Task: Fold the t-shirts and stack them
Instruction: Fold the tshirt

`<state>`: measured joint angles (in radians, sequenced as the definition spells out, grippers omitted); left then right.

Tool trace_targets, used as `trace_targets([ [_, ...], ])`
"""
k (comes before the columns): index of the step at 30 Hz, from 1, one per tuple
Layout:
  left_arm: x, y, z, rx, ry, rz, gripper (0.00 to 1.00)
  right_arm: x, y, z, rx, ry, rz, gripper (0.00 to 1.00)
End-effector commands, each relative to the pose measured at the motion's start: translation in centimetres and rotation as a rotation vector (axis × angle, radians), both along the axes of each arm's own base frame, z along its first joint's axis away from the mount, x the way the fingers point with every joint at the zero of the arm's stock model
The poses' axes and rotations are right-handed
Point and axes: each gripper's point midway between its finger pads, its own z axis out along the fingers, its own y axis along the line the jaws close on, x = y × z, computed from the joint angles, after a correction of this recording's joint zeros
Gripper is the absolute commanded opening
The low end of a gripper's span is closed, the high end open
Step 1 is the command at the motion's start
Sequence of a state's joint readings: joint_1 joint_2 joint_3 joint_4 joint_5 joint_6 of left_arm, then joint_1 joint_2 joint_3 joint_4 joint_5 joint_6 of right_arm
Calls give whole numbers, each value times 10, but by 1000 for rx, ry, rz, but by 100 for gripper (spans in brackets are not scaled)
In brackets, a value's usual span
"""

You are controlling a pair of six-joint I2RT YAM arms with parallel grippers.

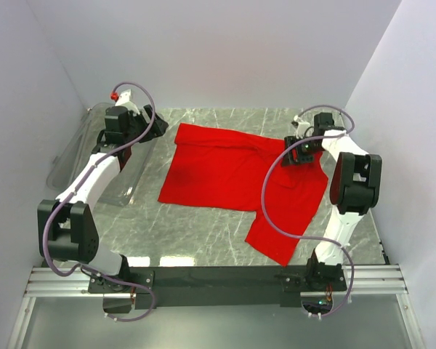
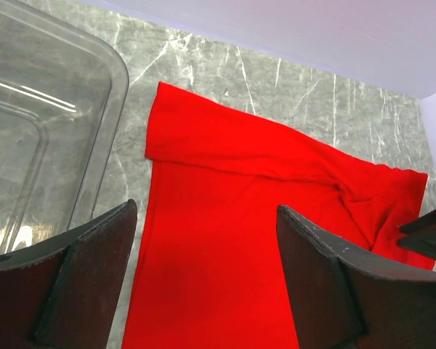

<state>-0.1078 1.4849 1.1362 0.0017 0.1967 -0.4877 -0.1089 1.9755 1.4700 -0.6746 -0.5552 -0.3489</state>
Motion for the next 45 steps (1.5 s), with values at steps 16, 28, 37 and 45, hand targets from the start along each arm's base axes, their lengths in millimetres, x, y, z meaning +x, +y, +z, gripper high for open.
trace_targets([
  [16,-6,-3,24,-26,-76,-11,82,66,-6,0,-69,-12,-404,59],
  [28,-7,-3,22,-30,-75,-13,82,59,-3,10,-109,-50,-316,15],
  [37,-8,-4,22,-33,-79,-16,82,15,48,28,-86,-121,94,0],
  [45,-12,-3,21,-32,-80,-18,83,-19,90,27,-29,-87,357,0],
])
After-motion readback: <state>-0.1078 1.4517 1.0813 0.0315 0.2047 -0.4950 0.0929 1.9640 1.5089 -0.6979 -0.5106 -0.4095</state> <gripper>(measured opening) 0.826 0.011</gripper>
